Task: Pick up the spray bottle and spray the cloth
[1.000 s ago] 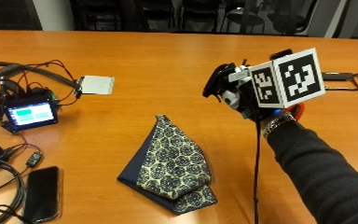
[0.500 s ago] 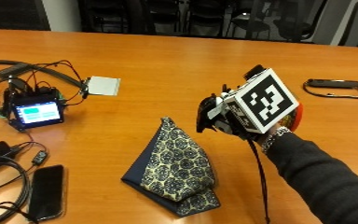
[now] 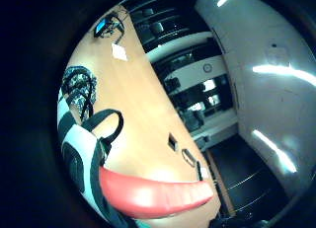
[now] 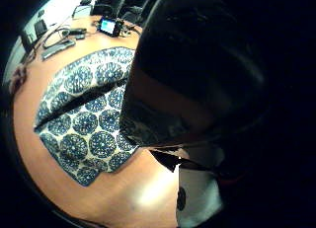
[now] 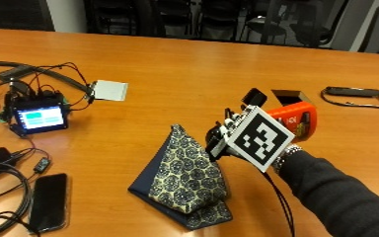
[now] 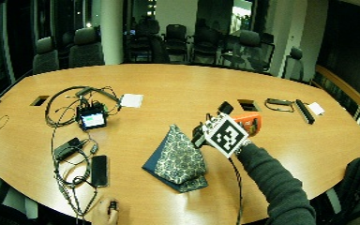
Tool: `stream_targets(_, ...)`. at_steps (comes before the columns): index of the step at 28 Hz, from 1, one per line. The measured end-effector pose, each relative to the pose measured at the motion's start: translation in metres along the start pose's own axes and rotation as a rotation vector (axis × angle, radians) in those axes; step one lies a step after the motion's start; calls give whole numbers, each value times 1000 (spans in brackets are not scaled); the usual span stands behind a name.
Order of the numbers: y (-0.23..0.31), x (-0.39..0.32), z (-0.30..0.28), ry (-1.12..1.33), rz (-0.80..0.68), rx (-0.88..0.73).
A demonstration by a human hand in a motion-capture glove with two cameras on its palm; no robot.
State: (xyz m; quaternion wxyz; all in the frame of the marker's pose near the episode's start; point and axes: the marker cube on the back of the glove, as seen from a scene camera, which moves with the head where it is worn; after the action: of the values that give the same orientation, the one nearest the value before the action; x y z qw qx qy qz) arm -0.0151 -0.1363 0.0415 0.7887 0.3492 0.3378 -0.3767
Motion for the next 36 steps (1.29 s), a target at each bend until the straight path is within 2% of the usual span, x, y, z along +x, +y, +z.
stream_targets(11,-1,-24,0,-30,-16,-3)
stream_targets(19,-19,-10,-10,-29,36,32)
stream_targets(30,-66,14,-52,-270,342,151)
stream_targets(36,-94,28,-73,-622,606,233)
